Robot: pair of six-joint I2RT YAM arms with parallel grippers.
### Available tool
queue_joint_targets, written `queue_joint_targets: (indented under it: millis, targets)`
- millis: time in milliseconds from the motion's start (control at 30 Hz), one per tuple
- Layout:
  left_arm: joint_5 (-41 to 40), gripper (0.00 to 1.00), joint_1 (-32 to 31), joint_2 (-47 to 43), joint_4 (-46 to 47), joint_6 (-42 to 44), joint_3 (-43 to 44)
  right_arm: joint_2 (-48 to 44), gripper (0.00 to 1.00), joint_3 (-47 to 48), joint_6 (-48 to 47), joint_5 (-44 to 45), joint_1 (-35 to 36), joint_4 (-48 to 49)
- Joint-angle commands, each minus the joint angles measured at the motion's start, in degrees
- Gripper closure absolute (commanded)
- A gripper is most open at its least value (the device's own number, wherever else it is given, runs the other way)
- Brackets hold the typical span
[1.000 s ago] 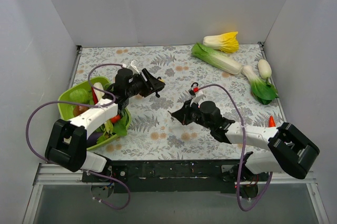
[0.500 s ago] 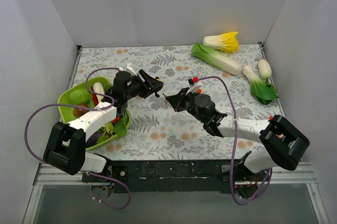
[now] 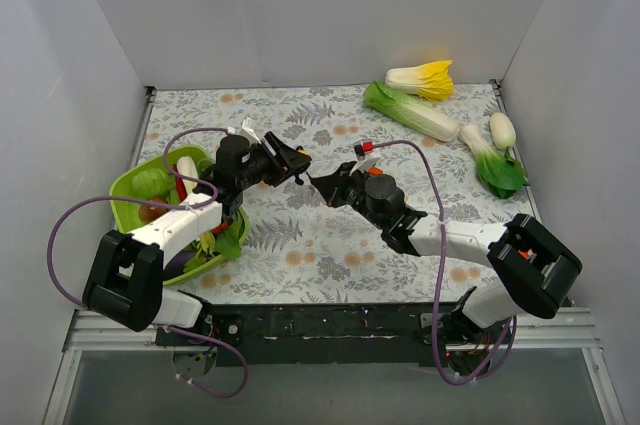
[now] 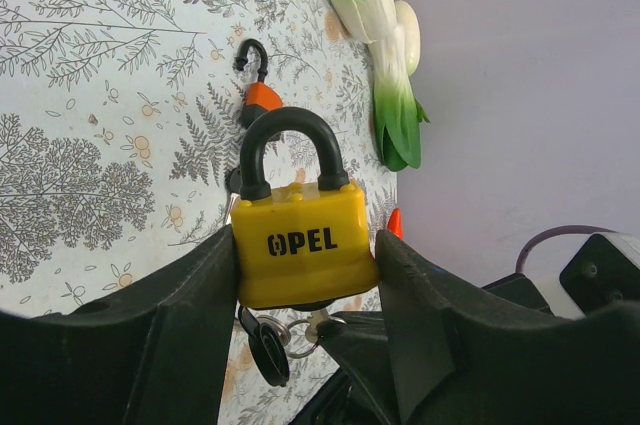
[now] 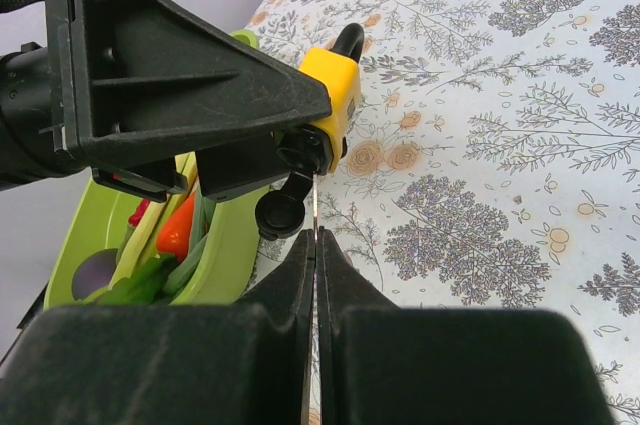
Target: Unlock with the key
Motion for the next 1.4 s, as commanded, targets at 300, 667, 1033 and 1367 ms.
queue_joint_targets:
  millis: [300,667,1033,1367]
  targets:
    - [0.44,1.0,-0.64,0.27,2.91,1.79,1.54,1.24,0.99,4.23,-1.19,1.1,0.32,2.35]
    - [0.09,1.0,-1.25,0.01,2.91,2.14,1.46,2.3,0.99,4.84,-0.58,2.33,0.32,2.09]
    - [-0.17,1.0,-1.96,0.01,2.82,2.22,1.46,4.58,0.99,5.99,-1.37,6.28,0.32,2.17]
    - [-0.96,1.0,-2.92,0.1,2.56,2.31,1.19,6.42,0.99,6.78,-1.72,9.27,0.41,5.16]
